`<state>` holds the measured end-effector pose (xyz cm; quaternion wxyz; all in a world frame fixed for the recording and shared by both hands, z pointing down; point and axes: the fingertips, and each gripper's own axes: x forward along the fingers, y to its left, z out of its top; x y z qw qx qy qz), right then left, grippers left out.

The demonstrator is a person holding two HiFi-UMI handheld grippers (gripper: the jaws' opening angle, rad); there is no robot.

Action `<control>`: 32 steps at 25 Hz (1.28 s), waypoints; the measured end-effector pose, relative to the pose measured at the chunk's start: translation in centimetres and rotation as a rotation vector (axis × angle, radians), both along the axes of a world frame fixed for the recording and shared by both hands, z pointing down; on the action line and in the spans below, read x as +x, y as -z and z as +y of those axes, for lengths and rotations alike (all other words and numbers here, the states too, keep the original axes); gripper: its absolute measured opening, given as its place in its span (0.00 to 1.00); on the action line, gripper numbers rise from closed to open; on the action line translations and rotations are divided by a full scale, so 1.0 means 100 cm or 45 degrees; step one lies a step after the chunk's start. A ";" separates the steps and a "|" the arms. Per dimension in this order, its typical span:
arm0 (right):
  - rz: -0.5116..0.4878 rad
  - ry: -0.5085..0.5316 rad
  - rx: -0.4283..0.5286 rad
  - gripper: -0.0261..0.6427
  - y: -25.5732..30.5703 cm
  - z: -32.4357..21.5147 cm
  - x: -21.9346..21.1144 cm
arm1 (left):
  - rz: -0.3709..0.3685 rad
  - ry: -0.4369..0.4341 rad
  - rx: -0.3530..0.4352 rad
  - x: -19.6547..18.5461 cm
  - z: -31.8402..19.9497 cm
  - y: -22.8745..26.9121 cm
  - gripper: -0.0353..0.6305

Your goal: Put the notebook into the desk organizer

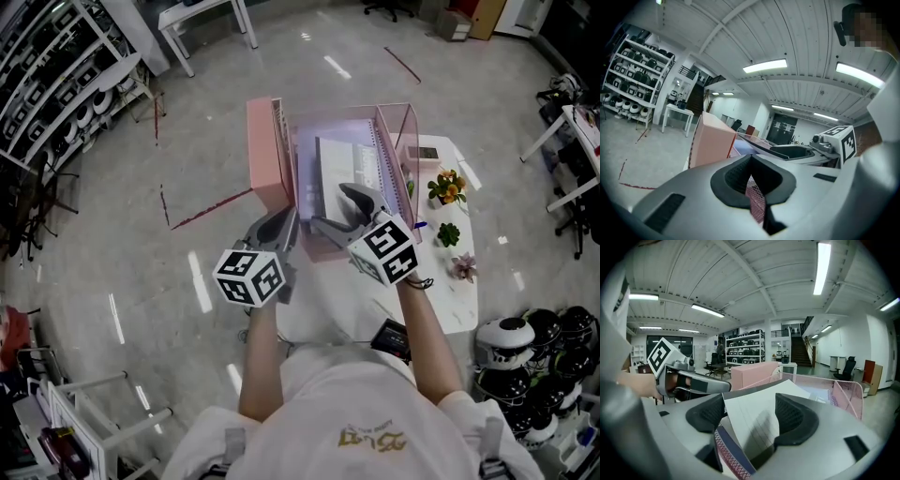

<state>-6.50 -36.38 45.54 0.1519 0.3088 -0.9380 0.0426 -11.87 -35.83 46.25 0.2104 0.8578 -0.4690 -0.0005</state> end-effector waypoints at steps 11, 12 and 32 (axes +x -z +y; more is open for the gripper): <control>-0.203 -0.047 -0.066 0.57 0.012 0.006 0.014 | 0.007 0.029 0.002 -0.007 0.012 0.002 0.08; -0.227 -0.064 -0.068 0.57 0.014 0.007 0.017 | 0.003 0.032 0.006 -0.008 0.014 0.002 0.08; -0.417 -0.516 0.010 0.06 0.019 0.092 0.092 | -0.035 -0.062 0.084 0.017 0.073 0.012 0.08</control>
